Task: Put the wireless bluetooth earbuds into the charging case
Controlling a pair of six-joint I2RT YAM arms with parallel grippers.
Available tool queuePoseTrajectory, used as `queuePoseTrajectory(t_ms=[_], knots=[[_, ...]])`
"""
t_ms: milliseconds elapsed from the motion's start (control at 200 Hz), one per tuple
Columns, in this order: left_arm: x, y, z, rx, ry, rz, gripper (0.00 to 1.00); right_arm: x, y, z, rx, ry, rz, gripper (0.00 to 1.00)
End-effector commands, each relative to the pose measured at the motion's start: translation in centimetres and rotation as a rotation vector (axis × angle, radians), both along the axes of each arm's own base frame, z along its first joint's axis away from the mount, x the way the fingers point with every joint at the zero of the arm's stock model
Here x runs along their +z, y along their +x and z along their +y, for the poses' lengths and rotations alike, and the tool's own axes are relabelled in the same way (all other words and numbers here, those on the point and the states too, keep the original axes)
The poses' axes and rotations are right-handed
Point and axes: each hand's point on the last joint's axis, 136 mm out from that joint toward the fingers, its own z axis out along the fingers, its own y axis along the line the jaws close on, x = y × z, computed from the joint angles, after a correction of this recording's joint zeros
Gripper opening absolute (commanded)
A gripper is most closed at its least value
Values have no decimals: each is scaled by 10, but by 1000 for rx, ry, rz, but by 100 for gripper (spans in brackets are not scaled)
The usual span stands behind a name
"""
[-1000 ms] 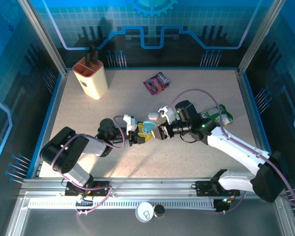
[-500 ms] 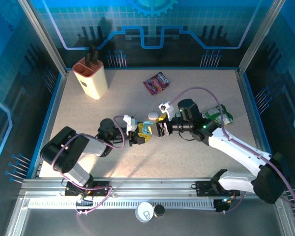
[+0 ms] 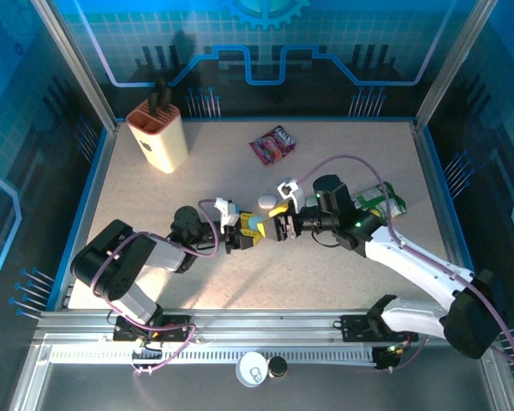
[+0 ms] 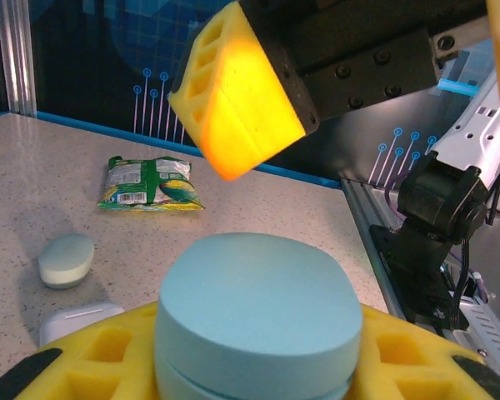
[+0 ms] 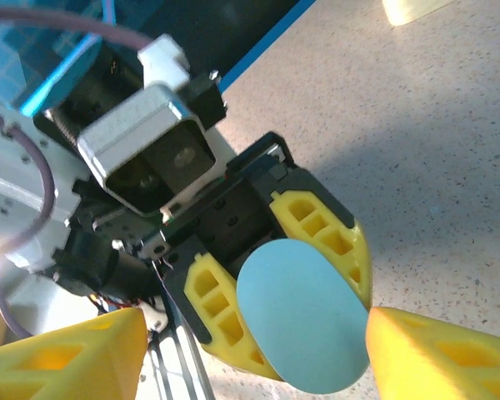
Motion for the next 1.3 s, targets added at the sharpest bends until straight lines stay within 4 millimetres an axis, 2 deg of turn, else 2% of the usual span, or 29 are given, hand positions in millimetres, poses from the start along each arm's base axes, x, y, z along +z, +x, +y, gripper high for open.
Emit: queuePoseTrajectory(t_ms=[0,80,155,375,550,880,1026,1181,1296], knots=[[17,8,1,33,-32,-62,31,15,25,-20,-165,60,44,72],[21,13,3,73,-35,-87,30,7,35,-33,-234,106,188,73],[23,19,6,119,-34,-117,31,0,35,-33,-229,180,324,73],[33,26,6,153,-44,-164,31,-15,22,-14,-129,296,550,73],[37,27,3,145,-49,-177,31,0,19,3,-9,451,561,71],[29,30,2,164,-36,-167,31,-1,25,16,47,529,623,62],[25,32,1,161,-28,-156,31,-9,27,17,39,523,646,49],[25,31,1,163,-27,-167,32,-19,29,16,16,482,650,31],[23,31,1,164,-23,-165,34,-26,32,13,-12,455,660,27]])
